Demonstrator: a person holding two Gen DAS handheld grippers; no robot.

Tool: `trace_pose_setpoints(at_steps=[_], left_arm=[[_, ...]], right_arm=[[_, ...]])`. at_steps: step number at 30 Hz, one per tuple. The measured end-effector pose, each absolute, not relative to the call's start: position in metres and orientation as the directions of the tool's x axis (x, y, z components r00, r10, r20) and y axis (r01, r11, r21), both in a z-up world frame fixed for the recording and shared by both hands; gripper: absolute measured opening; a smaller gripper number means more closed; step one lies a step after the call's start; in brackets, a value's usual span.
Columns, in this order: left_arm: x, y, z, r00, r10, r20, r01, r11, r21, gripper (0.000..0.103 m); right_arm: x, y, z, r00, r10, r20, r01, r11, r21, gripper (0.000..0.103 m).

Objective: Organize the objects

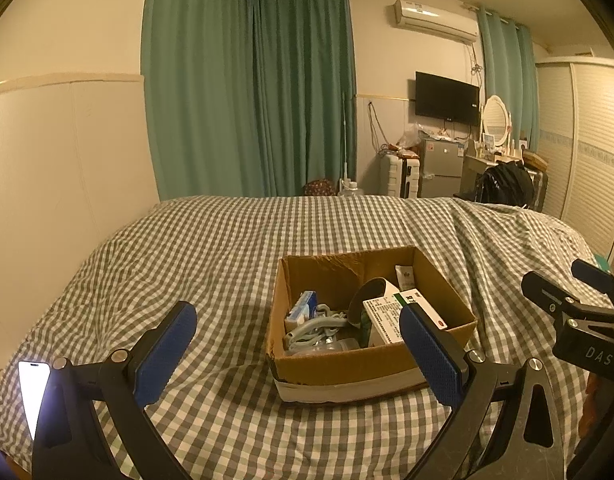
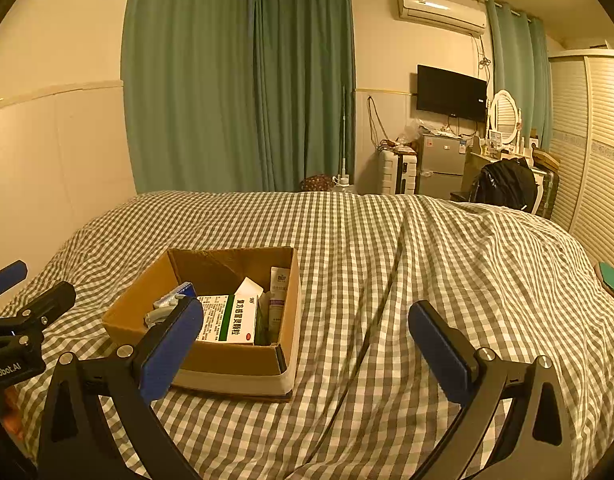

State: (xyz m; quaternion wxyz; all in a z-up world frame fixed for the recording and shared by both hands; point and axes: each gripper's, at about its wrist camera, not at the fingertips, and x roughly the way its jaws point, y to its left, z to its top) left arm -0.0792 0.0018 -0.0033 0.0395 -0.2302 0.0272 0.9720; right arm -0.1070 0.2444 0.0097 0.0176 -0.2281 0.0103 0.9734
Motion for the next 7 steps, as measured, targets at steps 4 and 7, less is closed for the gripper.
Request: trace_pose_setpoints(at_steps=[4,7], left_arm=[[-0.0801,0.0022,-0.0037,-0.892,0.049,-0.45,-0.077,-0.996,0.043,0.103],[-0.0801,0.0016,-0.0052,-0.889,0.054,-0.455,-0.079,-0.996,0.037,0.103]], right_arm=[[-0.1064,0.2456,0.0095,-0.895,0.029,-0.445,-0.039,-0.999,0.013,0.103],[-0.1063,0.246,0.0089,-0.895,0.026,-0.446,-0.036,-0.999,0.015,0.103]])
